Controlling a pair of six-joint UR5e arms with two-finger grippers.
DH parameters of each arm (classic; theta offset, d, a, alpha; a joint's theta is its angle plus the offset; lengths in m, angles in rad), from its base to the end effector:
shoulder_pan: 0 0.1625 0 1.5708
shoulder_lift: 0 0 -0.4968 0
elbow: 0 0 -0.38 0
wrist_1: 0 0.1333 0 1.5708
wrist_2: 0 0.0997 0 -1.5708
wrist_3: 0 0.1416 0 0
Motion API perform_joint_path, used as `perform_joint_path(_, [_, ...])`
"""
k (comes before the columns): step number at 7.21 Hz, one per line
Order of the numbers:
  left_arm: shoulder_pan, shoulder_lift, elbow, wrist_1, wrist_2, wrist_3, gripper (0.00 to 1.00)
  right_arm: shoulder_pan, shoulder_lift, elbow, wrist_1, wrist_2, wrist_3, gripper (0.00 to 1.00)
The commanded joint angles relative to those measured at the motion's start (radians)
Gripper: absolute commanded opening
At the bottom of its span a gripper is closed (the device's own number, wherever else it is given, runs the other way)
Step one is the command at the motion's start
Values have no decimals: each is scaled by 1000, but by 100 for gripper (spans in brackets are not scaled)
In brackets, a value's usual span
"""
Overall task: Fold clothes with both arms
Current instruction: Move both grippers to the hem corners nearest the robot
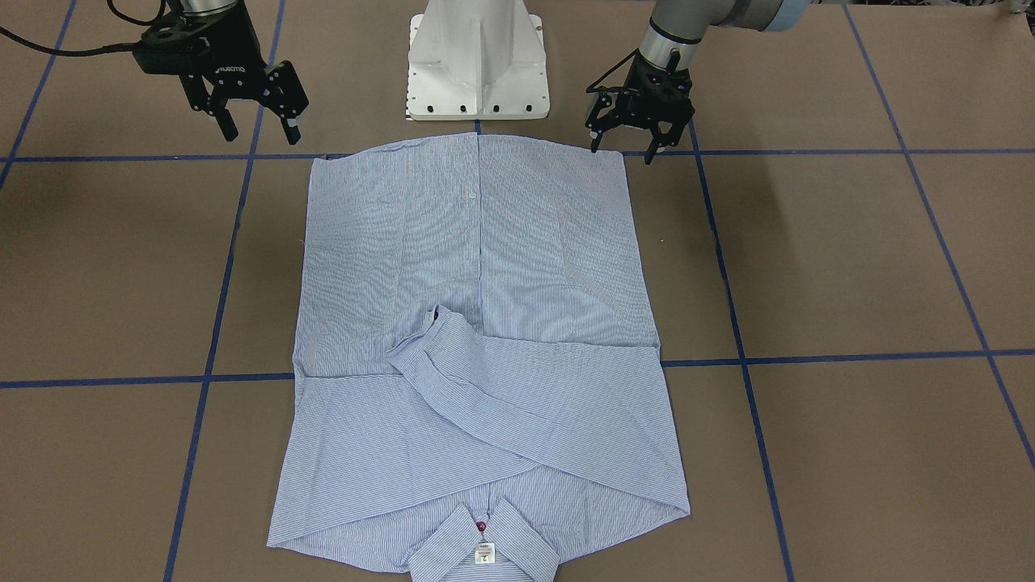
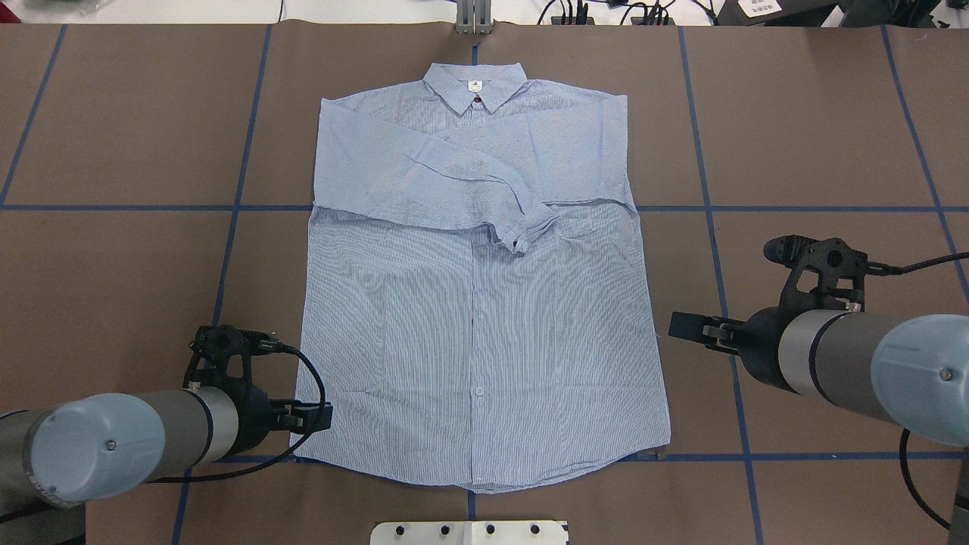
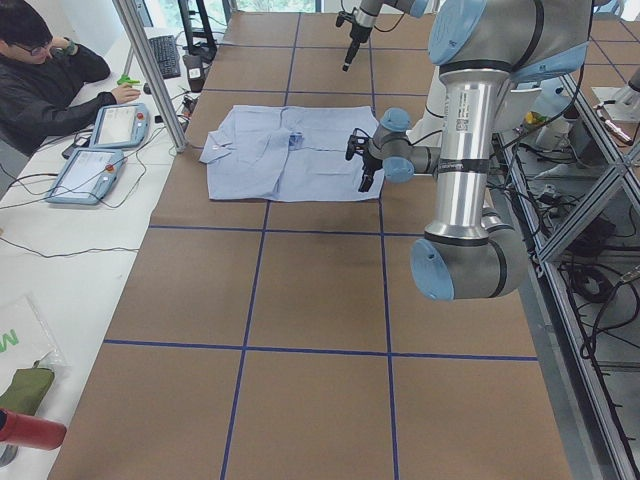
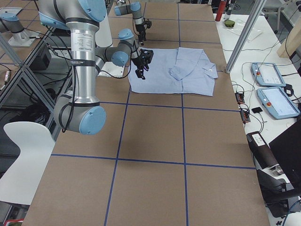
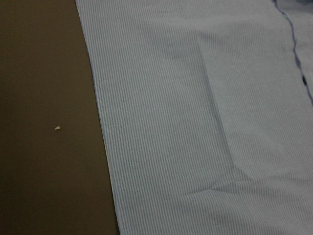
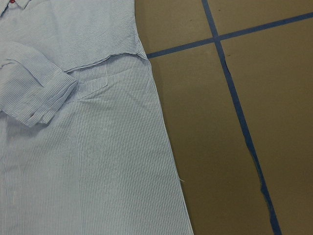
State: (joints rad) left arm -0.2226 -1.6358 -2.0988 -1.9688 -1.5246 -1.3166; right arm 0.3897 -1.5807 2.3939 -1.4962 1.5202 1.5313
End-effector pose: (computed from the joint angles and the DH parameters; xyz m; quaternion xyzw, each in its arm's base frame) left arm 0.4766 -0.2513 0.4400 0.1320 0.4571 0.0029 0.8796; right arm -0.3433 -0.2928 0.3951 0.1137 -0.4146 0.1680 0.8871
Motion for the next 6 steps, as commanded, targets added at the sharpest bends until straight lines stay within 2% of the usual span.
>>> perform_joint_path(1, [34, 2, 31, 1, 6, -90, 91, -2, -5, -1, 1, -6, 0, 100])
perform_joint_path(2, [54, -2, 33, -1, 8, -178, 77, -2, -7, -1, 1, -5, 0, 100])
perform_joint_path(3, [58, 2, 34, -1, 14, -196, 69, -3, -7, -1, 1, -5, 0, 100])
perform_joint_path(6, [72, 2, 43, 1, 14, -233, 62, -3, -7, -1, 1, -5, 1, 100])
